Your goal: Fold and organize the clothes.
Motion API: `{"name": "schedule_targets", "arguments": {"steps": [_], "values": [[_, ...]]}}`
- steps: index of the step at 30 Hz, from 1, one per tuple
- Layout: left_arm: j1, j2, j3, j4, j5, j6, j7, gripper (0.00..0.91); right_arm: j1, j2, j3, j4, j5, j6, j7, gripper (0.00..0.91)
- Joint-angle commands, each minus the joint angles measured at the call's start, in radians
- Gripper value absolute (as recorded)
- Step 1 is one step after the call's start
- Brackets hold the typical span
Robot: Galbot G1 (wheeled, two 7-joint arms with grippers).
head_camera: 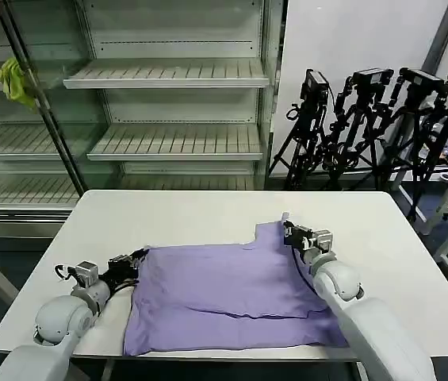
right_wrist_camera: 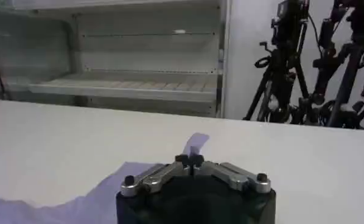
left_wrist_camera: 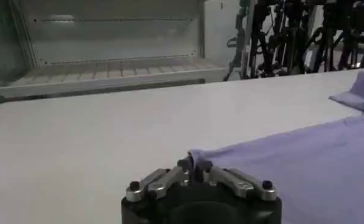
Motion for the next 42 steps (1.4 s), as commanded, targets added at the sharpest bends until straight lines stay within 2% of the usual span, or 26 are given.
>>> {"name": "schedule_targets", "arguments": {"steps": [1,12,27,28,29,31,32,42], "values": [[-0.001,0.0,0.001,0.002,0.001,-0.004,0.001,0.0,0.0,0.0,0.0,0.001,0.0,0.0,0.0,0.0],[0.014,-0.001,-0.015,-0.015,0.006,-0.024,0.001,0.0,-0.002,0.001,0.0,0.009,-0.003,0.006,-0.001,0.0],[0.072,0.003,-0.07,-0.103,0.005,-0.023,0.001,0.01,-0.037,-0.006,0.022,0.094,-0.014,0.02,-0.001,0.0],[0.07,0.002,-0.07,-0.099,0.011,-0.024,0.004,0.071,-0.038,-0.006,0.023,0.093,-0.016,0.021,-0.002,0.0],[0.065,0.0,-0.069,-0.09,0.021,-0.027,0.008,0.181,-0.039,-0.004,0.023,0.091,-0.019,0.022,-0.002,0.0],[0.054,-0.001,-0.063,-0.071,0.026,-0.021,0.012,0.685,-0.041,-0.002,0.025,0.09,-0.019,0.024,-0.003,0.0],[0.048,-0.001,-0.058,-0.062,0.034,-0.02,0.017,0.907,-0.041,0.0,0.025,0.089,-0.02,0.025,-0.003,0.0],[-0.047,0.003,0.029,0.035,0.048,-0.003,0.023,0.907,-0.037,0.013,0.013,0.084,-0.026,0.025,-0.003,0.0]]}}
